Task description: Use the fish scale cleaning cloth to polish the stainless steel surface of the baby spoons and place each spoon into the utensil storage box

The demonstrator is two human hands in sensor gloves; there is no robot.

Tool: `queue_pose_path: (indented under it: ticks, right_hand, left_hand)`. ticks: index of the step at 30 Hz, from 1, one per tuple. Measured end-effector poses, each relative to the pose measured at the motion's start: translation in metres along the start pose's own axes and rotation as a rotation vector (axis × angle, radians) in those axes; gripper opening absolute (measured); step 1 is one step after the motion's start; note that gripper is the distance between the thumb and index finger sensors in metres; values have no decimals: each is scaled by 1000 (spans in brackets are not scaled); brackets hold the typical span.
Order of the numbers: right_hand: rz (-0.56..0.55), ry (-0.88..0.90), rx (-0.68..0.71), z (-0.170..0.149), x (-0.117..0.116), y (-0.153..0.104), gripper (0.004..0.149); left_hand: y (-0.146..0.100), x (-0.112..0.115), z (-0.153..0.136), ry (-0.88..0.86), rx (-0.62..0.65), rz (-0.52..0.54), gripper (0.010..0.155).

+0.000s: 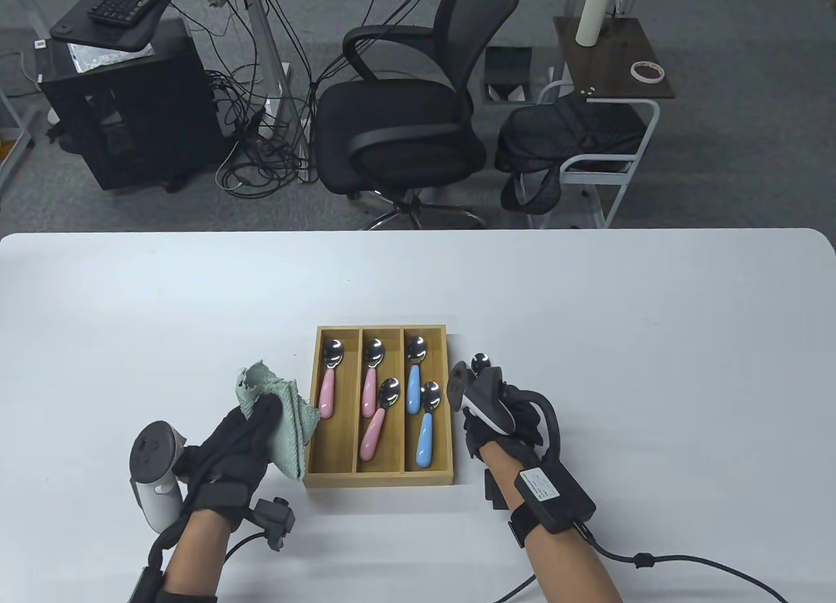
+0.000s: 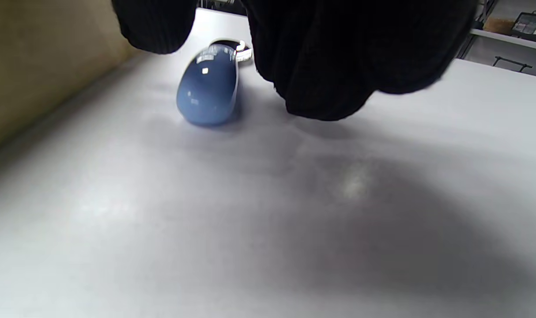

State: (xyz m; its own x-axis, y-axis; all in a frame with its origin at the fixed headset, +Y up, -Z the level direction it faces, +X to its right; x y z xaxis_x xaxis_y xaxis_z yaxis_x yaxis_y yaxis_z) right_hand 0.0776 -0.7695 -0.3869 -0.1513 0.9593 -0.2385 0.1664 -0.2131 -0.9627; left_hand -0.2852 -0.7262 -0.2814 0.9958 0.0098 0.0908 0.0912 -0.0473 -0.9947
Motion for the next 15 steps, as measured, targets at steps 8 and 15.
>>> queue_pose_path:
  ticks: [8,15]
  right_hand:
    - [20,-27,-12,-3,-8,-2,57]
    - [-55,228,7,-48,24,-36,50]
  left_hand:
    - [2,6,-3,5,-14,-38,50]
    - [4,14,-4,27,-24,-85,51]
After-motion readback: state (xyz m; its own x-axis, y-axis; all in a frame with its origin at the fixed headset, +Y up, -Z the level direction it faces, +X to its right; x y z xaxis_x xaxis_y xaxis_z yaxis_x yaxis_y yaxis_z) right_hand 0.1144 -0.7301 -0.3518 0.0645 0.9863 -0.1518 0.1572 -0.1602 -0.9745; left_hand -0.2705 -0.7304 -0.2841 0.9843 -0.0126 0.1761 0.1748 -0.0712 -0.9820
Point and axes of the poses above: the tracker on the back of each hand, its own z axis roughly to the thumb side, its own y axis roughly from the wrist to the fingertips, x = y × z, the point moved 1 cm from there along y, roughly from the wrist to the fingertips, and after that the axes turned 5 degrees about -z, right-handed, at the moved point
